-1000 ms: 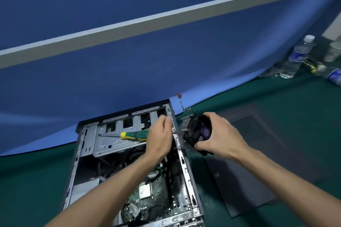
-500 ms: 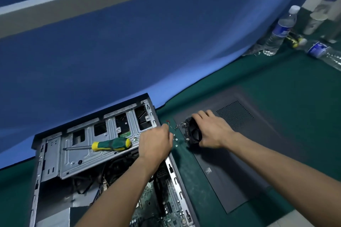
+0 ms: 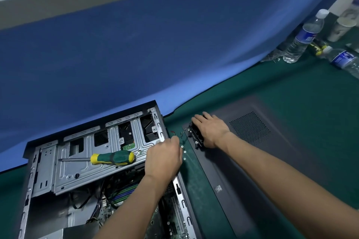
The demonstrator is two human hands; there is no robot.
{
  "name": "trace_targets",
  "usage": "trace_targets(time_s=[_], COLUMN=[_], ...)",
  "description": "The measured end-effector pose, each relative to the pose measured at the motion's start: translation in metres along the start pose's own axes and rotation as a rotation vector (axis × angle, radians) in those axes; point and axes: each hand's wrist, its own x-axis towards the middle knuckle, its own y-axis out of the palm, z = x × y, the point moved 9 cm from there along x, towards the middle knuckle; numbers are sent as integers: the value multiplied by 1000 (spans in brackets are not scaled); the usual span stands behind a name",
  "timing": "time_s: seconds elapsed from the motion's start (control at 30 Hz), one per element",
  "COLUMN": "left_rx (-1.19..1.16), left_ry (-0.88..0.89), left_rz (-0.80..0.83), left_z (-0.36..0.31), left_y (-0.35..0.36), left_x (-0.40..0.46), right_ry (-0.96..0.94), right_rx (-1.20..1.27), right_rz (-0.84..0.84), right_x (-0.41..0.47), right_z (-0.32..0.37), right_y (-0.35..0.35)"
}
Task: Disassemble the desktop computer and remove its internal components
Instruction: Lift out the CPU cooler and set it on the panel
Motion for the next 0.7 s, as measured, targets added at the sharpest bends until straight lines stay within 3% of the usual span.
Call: trace_targets(time_s=[0.17, 0.4, 0.57, 0.7], left_rx=[-14, -38, -253, -194], left_ry=[15, 63, 117, 137], left_rz=[-2, 6, 64, -82], left_z=[0, -2, 5, 35], left_y=[-1, -7, -21, -49], left_x=[1, -2, -11, -23], right_ry=[-3, -24, -51, -58], right_rx=[16, 361, 526, 616], right_rz=[15, -179, -251, -349], right_x=[-8, -45, -64, -72], right_z=[3, 20, 41, 61], right_y=[3, -28, -54, -77])
